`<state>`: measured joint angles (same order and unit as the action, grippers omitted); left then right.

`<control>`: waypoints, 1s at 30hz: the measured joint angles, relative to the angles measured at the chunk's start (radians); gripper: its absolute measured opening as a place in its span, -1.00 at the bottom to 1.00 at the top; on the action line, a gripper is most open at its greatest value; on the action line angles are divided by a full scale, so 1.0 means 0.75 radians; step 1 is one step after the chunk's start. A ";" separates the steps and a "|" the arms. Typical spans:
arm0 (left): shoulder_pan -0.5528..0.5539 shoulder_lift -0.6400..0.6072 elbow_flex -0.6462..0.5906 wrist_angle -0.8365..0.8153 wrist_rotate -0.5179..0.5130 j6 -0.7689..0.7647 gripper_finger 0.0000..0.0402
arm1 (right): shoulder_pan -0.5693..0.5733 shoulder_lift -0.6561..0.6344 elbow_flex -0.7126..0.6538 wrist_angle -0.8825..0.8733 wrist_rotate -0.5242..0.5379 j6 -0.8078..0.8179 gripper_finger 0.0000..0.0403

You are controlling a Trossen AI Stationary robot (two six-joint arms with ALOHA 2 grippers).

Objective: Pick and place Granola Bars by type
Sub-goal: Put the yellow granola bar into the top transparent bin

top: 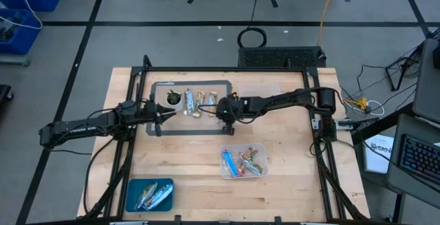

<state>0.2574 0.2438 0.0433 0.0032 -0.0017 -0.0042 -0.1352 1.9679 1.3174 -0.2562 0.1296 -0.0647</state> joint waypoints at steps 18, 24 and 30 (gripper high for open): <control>0.000 0.000 0.000 0.000 -0.001 0.000 -0.62 | 0.015 0.046 0.002 0.117 -0.025 -0.066 0.02; 0.000 0.000 0.000 0.001 -0.001 0.000 -0.62 | 0.014 0.084 0.003 0.120 -0.029 -0.070 0.02; 0.000 0.000 0.000 0.000 -0.001 0.000 -0.62 | 0.014 0.085 0.002 0.109 -0.030 -0.070 -0.20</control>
<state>0.2577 0.2439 0.0433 0.0032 -0.0025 -0.0040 -0.1246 2.0316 1.3186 -0.1744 0.1070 -0.1170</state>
